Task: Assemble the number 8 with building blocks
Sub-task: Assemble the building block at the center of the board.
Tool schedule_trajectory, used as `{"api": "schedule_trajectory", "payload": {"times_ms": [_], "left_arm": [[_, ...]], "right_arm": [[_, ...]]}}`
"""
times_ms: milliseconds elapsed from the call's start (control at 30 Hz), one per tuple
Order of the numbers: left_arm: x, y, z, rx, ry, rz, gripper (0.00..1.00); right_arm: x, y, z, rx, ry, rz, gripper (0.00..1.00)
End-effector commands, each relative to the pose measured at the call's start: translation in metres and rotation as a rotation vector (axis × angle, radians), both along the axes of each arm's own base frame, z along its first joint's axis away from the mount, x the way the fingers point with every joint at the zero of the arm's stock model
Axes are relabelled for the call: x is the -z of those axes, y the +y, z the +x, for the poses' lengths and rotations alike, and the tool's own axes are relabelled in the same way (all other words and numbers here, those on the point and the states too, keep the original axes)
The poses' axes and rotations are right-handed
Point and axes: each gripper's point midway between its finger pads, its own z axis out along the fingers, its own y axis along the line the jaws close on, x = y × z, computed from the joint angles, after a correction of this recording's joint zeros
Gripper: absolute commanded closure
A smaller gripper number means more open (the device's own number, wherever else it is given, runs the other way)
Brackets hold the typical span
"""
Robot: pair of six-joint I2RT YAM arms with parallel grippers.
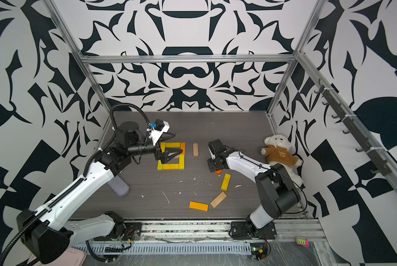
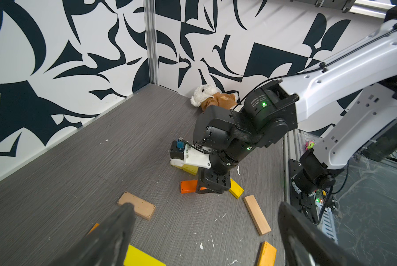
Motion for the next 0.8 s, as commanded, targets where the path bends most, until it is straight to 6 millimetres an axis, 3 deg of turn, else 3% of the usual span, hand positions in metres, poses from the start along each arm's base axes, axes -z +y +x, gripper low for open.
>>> {"api": "schedule_trajectory", "payload": {"times_ms": [0,767], "left_arm": [[0.001,0.003,-0.003,0.003,-0.005,0.001,0.0],[0.002,0.003,-0.007,0.025,-0.01,0.009,0.01]], "right_arm": [[-0.001,-0.001,0.0,-0.003,0.005,-0.011,0.47],[0.023,0.0,0.016,-0.023,0.041,-0.088,0.51]]}}
